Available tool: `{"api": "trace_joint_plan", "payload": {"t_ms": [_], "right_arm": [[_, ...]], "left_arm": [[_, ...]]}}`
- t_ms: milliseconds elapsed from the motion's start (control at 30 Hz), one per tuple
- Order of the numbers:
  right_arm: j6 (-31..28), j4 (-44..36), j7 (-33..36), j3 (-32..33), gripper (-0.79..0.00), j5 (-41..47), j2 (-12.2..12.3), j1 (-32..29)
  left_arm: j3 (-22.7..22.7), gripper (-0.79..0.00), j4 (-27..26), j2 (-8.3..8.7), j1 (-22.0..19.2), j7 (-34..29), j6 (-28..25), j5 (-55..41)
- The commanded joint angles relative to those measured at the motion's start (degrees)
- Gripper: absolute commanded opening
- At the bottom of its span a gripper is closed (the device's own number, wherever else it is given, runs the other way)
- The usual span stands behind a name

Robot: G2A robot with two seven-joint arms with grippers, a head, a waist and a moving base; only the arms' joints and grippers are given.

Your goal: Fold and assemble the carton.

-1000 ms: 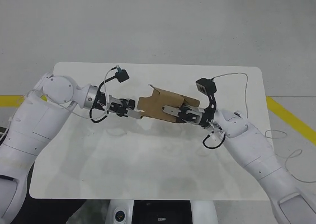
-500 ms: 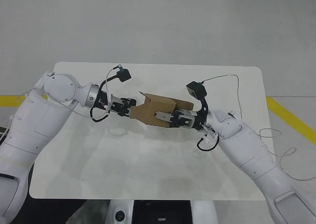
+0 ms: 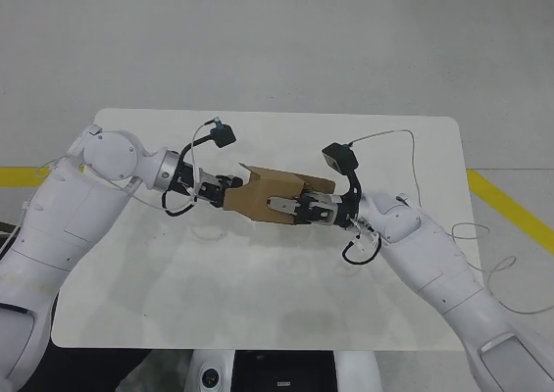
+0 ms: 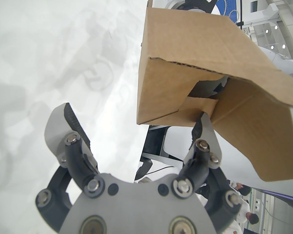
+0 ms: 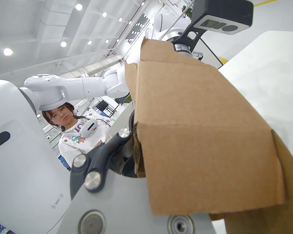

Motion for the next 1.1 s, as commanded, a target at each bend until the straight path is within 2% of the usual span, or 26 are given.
{"api": "trace_joint_plan", "payload": {"t_ms": [0, 300, 567, 800, 1067], "right_arm": [[0.00, 0.08, 0.00, 0.17, -0.785, -0.07, 0.05, -0.05], [0.15, 0.84, 0.15, 0.52, -0.785, -2.35, 1.02, -0.34], [2.18, -0.39, 2.18, -2.31, -0.785, -2.43, 1.85, -0.71], [2.83, -1.17, 2.84, -5.44, -0.785, -1.56, 2.02, 0.37], [1.19, -0.01, 1.19, -6.37, -0.785, 0.33, 2.35, 1.72]], "left_arm": [[0.08, 0.000, -0.01, 0.01, -0.05, -0.05, 0.05, -0.04], [-2.53, 0.000, 2.60, 0.54, -0.27, 1.35, -0.98, -0.70], [-5.54, 0.000, 3.16, 1.23, 0.30, 4.14, -1.06, 0.31], [-5.84, 0.000, 2.78, 1.32, 1.55, 4.75, -0.53, 0.81], [-5.46, 0.000, 2.50, 1.15, 2.15, 2.02, -0.61, -0.96]]}}
